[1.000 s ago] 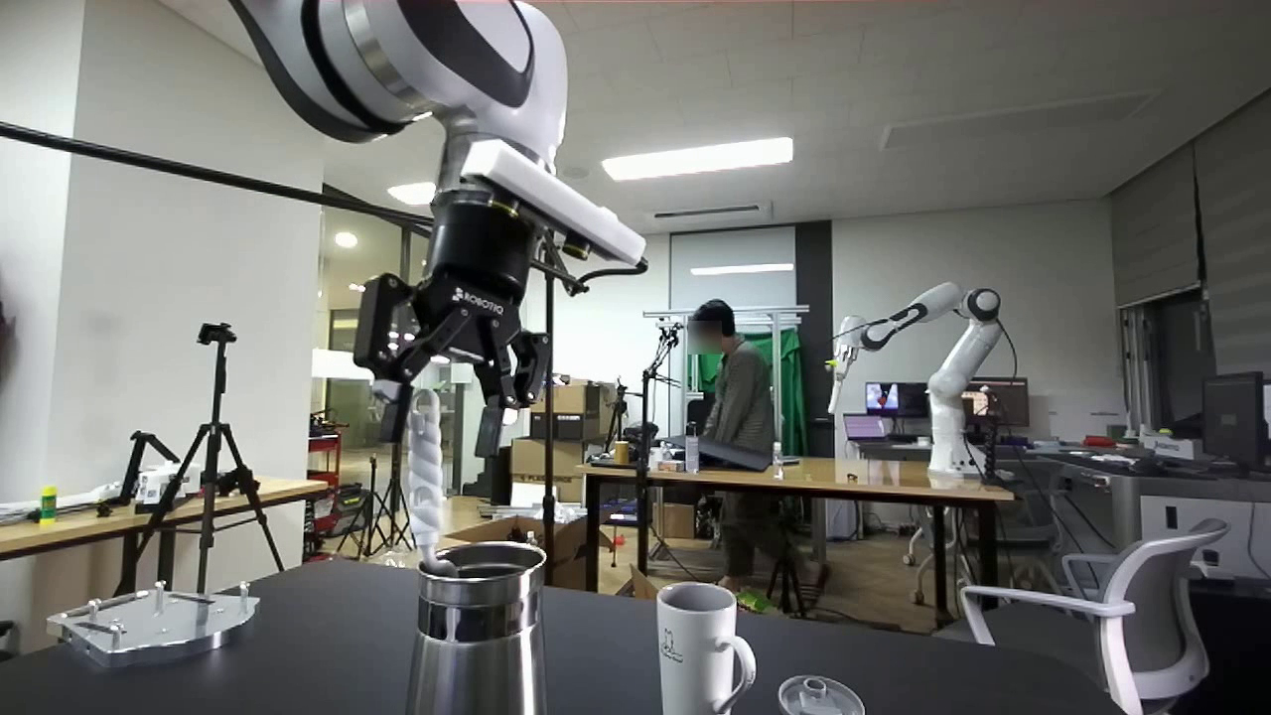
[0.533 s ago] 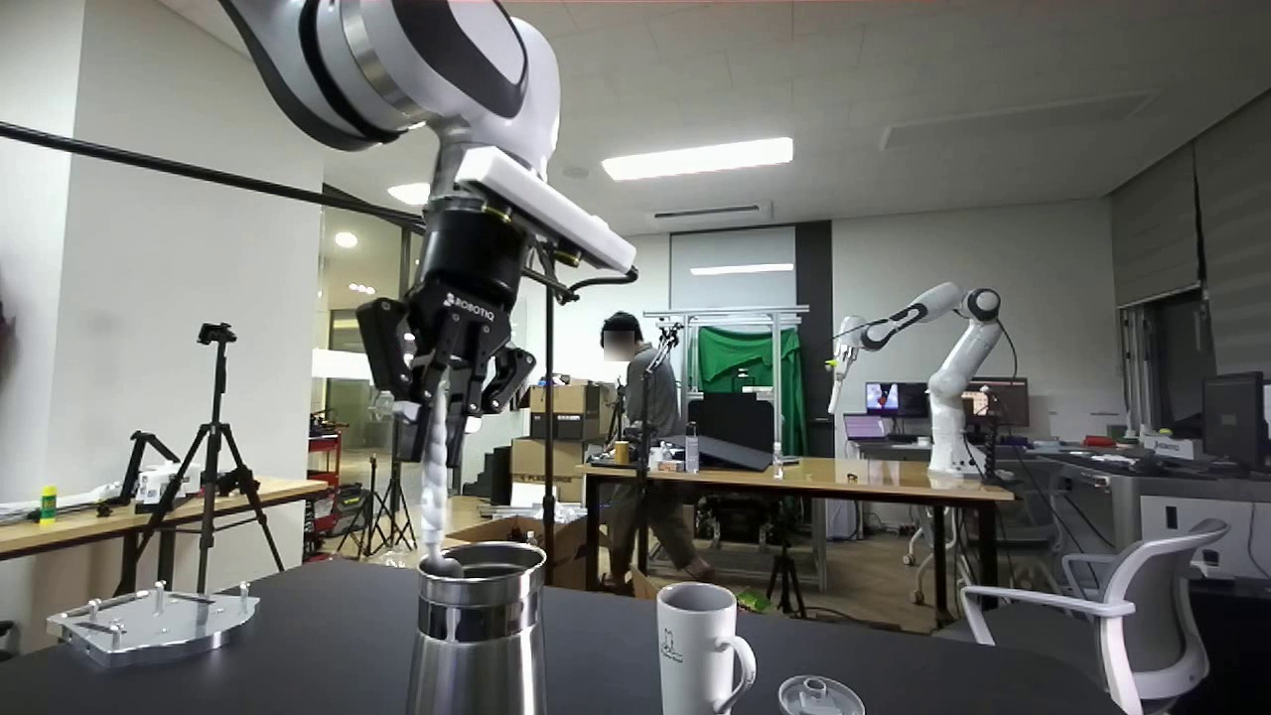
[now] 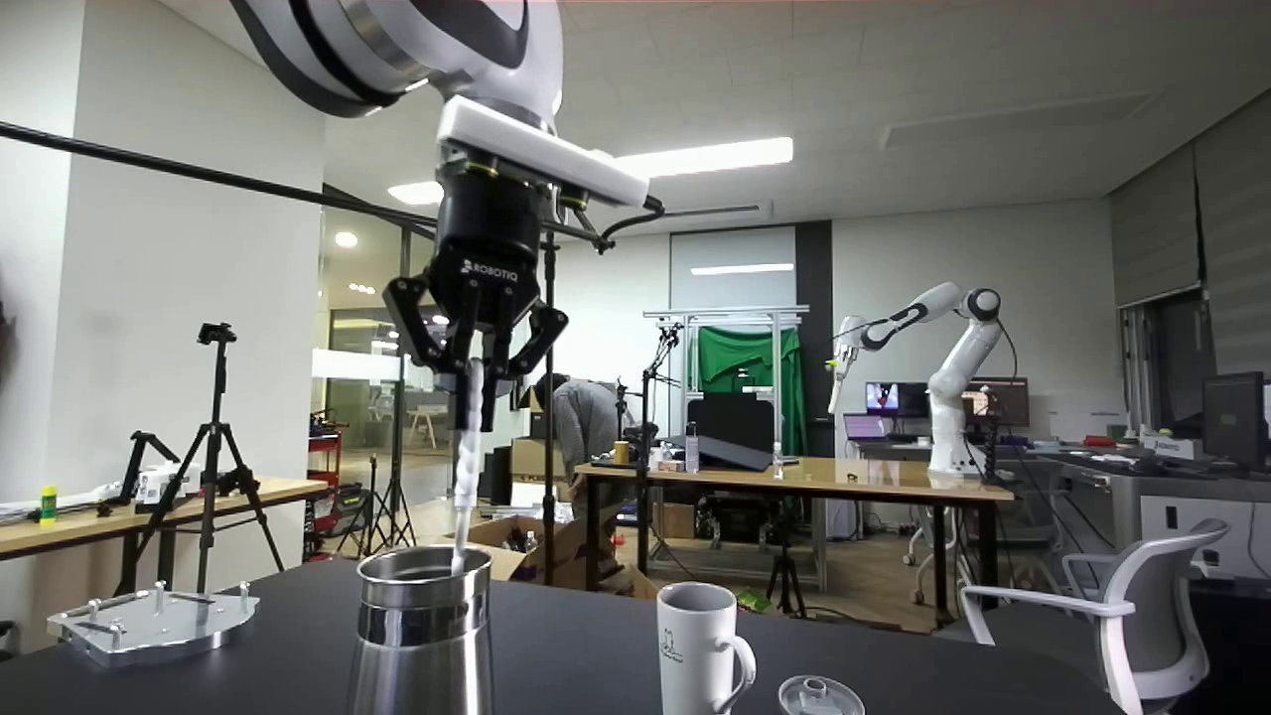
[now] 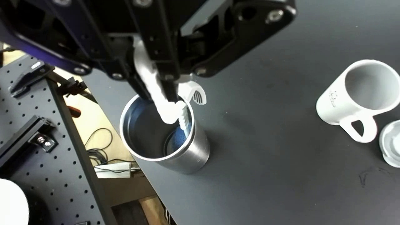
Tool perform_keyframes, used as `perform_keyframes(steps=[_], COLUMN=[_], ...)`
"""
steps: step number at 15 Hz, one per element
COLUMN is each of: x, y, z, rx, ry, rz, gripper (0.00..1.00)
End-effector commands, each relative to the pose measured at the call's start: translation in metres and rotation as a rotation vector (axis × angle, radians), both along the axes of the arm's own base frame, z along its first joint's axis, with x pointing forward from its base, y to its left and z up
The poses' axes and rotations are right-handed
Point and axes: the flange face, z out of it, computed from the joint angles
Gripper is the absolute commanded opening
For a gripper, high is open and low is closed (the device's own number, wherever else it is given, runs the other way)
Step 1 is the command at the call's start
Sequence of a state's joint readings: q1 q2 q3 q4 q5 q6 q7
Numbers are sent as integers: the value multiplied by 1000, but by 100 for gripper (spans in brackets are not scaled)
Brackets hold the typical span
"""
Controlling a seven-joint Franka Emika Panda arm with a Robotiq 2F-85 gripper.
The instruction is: Move the brush inside the silver flask up and down
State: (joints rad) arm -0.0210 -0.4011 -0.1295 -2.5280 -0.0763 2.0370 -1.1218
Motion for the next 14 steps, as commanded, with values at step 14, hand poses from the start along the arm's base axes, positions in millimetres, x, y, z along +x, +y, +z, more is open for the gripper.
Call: perform_keyframes(steps=[14], x=[-37], y=[29], z=[19], rx=[0], ry=[-289], rz=[-565], gripper=[4])
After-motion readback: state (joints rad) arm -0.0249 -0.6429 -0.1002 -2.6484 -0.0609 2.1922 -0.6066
